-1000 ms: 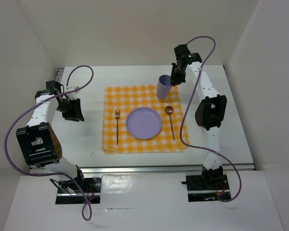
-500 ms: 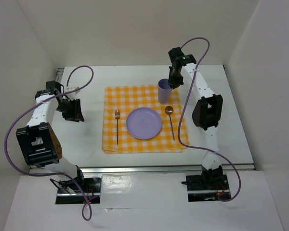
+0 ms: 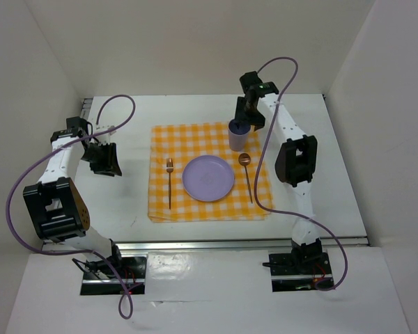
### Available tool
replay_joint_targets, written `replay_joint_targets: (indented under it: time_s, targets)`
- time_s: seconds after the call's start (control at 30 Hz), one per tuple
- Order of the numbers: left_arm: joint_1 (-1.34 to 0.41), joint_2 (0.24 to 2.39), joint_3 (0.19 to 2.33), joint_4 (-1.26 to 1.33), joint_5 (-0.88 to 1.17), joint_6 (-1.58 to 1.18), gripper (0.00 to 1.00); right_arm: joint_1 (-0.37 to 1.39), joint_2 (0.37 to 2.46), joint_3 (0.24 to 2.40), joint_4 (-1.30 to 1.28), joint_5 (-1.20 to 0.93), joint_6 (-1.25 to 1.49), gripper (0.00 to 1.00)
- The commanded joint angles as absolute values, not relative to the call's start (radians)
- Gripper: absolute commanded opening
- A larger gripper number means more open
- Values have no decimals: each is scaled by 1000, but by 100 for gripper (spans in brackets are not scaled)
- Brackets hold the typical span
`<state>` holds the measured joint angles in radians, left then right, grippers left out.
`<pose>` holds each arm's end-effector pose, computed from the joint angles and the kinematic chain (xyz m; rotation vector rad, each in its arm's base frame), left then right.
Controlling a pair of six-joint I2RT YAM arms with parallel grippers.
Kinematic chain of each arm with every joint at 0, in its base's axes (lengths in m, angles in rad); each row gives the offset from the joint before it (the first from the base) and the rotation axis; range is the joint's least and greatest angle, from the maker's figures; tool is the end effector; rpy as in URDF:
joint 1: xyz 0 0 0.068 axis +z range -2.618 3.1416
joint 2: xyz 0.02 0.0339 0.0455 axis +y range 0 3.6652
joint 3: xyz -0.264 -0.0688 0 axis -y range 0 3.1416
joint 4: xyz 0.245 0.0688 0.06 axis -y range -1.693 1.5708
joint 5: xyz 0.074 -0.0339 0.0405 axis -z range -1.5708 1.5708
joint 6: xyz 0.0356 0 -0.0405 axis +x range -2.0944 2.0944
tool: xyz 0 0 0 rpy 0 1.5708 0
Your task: Set the dinner table for one person
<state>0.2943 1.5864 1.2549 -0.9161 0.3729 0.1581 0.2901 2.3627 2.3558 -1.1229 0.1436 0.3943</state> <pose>0.2998 0.0773 0.2529 -0.1016 2.7176 -0.4003 0.4805 0.1381 0.2585 0.1826 2.6732 0.0200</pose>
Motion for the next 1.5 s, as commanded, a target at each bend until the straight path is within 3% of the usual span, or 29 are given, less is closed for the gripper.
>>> replay_joint_targets:
  time_s: [0.0,0.03,0.1,0.3,0.4,0.73,0.97,1.17,1.47]
  targets:
    - [301,1549,1269,-927,393,181,42,313,2324,2356,-1039,138,390,74]
    - [301,1549,1269,-927,393,181,42,313,2312,2356,-1039,138,390,88]
    - [301,1549,1269,-927,393,181,42,313,2275,2370,-1028,149,390,100]
    - [301,1539,1289,-945,393,181,42,313,2129,2407,-1009,182,380,100]
    - [301,1529,1298,-945,393,190,42,313,1963,2291,-954,192,371,100]
    - [310,1381,1211,-936,283,179,42,69,1280,1377,-900,160,494,100]
    - [331,1238,1123,-942,89,157,38,6,948,1036,-933,-78,659,100]
    - [351,1177,1128,-989,-87,236,38,6,859,974,-995,-138,687,100]
    - [370,1000,977,-1058,-116,288,38,6,772,997,-1085,-163,623,100]
